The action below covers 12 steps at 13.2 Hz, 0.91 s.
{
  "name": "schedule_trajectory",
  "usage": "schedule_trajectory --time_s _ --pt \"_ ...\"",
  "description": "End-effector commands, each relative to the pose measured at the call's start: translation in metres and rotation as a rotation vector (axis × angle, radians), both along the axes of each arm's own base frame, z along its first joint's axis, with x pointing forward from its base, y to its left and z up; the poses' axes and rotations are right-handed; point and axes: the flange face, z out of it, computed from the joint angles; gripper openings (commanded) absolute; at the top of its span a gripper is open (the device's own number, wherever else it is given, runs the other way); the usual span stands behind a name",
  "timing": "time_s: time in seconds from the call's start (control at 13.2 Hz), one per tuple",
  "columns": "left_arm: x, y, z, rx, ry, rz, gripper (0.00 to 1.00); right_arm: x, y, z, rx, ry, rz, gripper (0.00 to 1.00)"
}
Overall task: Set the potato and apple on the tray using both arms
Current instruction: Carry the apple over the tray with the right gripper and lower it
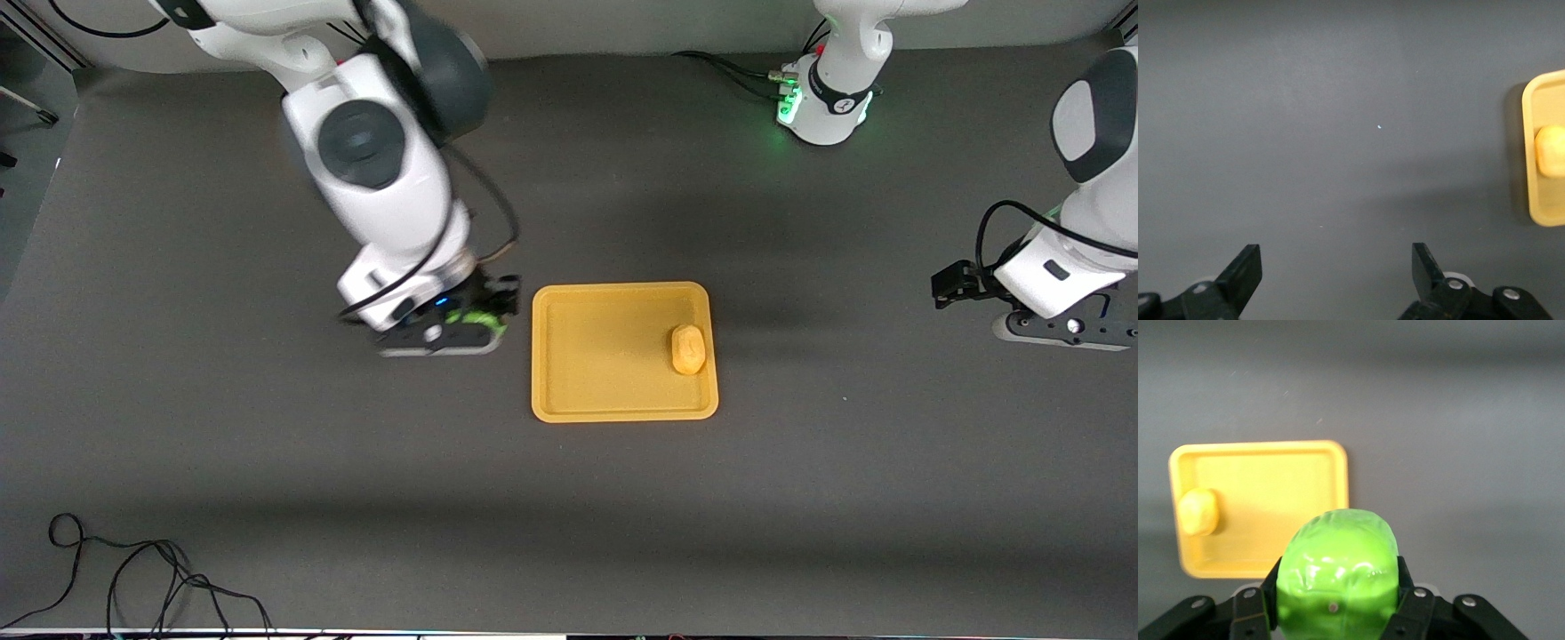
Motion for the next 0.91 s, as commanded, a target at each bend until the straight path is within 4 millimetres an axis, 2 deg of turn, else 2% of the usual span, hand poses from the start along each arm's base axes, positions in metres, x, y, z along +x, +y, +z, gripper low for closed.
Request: schedule_trajectory --time_s 0.0,0.15,0.3,0.38,0.45,0.61,0.68,0.83 --pt "-0.007 0.021 0.015 -0.044 -0.013 -0.071 1.0 -0.031 0.06 -0.015 0.023 -0.03 -0.05 0.5" --pt "-0.003 0.023 0.021 -0.071 -0.029 -0.06 1.0 -0.046 0.098 -0.042 0.051 -0.049 -0.07 0.5" --pt "-0.004 0.027 0.023 -0.069 -0.023 -0.065 1.0 -0.061 0.14 -0.102 0.056 -0.064 -0.097 0.5" --pt "-0.004 0.031 0.026 -0.071 -0.026 -0.114 1.0 -0.063 0.154 -0.136 0.037 -0.095 -0.09 0.5" --pt "-0.004 0.038 0.028 -0.071 -0.027 -0.128 1.0 -0.061 0.159 -0.171 0.019 -0.115 -0.088 0.5" --pt "-0.006 0.039 0.026 -0.073 -0.01 -0.126 1.0 -0.058 0.165 -0.224 0.011 -0.124 -0.082 0.5" --pt "-0.008 0.039 0.024 -0.072 -0.002 -0.13 1.0 -0.057 0.166 -0.246 -0.003 -0.137 -0.07 0.5" --pt "-0.007 0.038 0.024 -0.071 -0.01 -0.12 1.0 -0.054 0.165 -0.275 -0.004 -0.154 -0.061 0.5"
